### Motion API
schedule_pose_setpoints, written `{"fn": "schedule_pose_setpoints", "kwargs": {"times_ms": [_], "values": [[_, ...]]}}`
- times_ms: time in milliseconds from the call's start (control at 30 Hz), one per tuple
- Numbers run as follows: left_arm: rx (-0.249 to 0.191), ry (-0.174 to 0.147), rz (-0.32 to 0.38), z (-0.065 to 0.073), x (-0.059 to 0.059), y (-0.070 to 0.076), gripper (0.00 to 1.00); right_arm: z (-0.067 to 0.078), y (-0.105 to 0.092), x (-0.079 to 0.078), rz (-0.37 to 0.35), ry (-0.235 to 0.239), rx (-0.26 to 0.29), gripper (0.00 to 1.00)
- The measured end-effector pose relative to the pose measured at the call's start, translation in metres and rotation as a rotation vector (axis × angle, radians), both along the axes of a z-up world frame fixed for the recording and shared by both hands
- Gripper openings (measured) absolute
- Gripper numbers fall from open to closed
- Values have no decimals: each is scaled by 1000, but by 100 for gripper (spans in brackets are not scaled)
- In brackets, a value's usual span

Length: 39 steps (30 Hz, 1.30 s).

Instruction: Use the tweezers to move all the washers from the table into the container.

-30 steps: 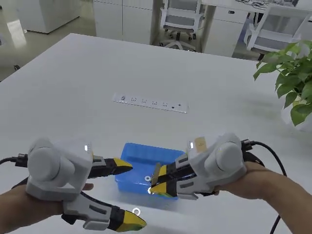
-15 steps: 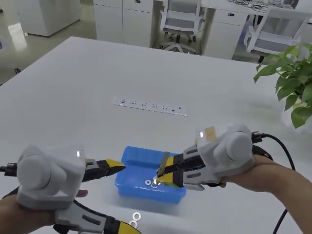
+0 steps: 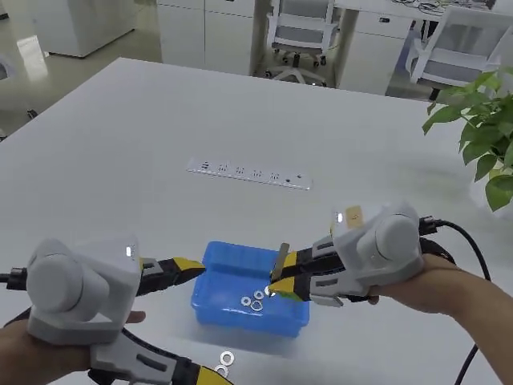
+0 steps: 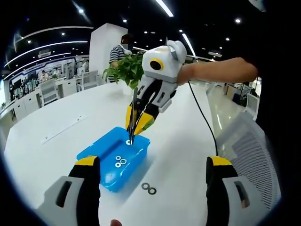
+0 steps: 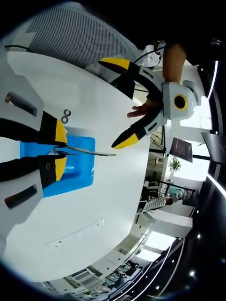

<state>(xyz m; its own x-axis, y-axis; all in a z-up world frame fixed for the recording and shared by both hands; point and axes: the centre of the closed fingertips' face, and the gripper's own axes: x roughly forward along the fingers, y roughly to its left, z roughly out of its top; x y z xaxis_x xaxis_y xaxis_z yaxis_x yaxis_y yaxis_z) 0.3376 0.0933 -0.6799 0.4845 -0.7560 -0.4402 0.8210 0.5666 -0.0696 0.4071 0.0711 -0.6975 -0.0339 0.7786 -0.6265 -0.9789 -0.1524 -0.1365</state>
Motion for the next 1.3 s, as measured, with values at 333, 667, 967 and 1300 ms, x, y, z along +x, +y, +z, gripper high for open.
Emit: {"fn": "schedule_pose_setpoints", "kwargs": {"times_ms": [333, 667, 967, 1300], "values": [[-15, -13, -6, 9, 15, -5, 98, -13, 2, 8, -12, 4, -4, 9], [-30, -21, -17, 12, 28, -11, 88, -28, 4, 13, -23, 12, -4, 9], [-28, -30, -50, 10, 38, -17, 71, -40, 4, 17, -23, 13, -10, 9], [-1, -33, -90, 5, 50, -22, 50, -50, 5, 18, 7, -4, -18, 9]]}}
